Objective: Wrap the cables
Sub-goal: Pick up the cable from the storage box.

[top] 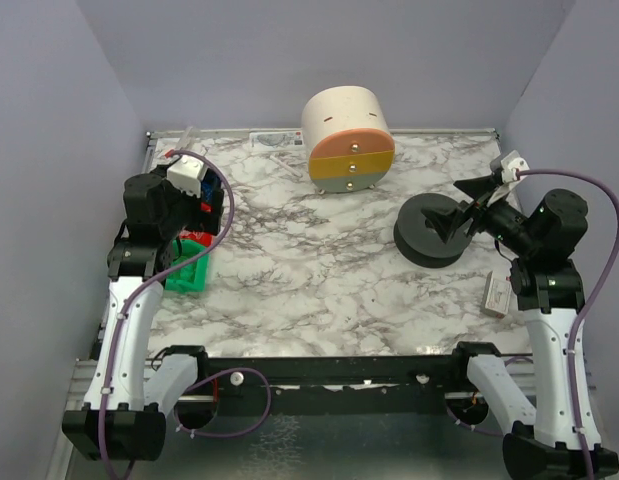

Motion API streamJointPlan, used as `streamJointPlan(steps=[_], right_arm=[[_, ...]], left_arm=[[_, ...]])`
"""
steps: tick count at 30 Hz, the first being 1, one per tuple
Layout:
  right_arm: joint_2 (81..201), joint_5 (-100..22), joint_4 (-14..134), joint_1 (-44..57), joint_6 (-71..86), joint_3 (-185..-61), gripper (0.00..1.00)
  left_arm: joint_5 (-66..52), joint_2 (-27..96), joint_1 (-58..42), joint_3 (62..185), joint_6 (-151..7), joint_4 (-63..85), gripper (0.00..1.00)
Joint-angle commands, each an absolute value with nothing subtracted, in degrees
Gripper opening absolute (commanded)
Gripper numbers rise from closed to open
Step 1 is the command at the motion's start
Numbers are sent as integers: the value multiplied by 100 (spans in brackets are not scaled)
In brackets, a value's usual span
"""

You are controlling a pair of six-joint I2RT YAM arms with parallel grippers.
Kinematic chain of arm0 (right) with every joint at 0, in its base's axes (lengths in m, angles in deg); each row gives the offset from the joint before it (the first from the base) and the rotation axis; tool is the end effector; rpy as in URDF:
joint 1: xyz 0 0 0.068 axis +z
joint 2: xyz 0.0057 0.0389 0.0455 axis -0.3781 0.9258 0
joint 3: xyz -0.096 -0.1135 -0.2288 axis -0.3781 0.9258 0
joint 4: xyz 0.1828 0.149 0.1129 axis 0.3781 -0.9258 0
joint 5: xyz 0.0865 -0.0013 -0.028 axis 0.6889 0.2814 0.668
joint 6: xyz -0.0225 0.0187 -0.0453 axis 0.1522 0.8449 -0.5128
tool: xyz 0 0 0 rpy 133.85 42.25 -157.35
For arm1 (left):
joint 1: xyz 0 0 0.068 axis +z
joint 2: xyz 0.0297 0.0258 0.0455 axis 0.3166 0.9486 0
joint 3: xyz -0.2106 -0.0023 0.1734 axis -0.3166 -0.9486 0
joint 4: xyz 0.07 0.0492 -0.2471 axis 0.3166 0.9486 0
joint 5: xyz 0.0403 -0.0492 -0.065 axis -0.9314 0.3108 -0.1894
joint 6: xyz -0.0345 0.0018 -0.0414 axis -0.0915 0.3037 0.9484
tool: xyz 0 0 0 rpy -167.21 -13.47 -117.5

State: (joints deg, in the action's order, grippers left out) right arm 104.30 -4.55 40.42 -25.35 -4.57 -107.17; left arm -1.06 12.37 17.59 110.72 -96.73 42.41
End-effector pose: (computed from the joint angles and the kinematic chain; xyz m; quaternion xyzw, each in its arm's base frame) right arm 0.1517 0.0155 0.4134 -0.2534 0.6833 0.2174 0.6493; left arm 0.1995 -0.0117 0.3690 0.1651 0.8145 -0.0439 0.5544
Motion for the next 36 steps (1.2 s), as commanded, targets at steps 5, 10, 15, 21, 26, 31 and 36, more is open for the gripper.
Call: streamJointPlan(steps=[5,10,15,21,26,31,36], right_arm=[[10435,-531,4422,-2576,-612,-10454,100],[10435,-571,4388,-2575,-688,-10453,100],[10421,-601,4416,-2579,-692,-10422,100],[10417,-653,4462,-2575,-686,-10389,100],[10429,-701,4465,-2577,-683,-10370,100],[10462,-715,4437,-2575,-731,-10385,100],[10525,-698,4345,-2573,-783,-10433,100]], left_arm=[[-1533,1629,1793,11147,-9754,4153,99],[-1792,2347,1793,11276,-9749,4350,99],[-1805,2885,1793,11325,-9766,4332,99],[-2265,3603,1793,11539,-9619,4297,97],[-2084,3969,2113,11786,-9386,4266,92],[-1714,4574,2519,12278,-9251,4470,82],[-1511,5193,2734,12613,-9314,4565,74]])
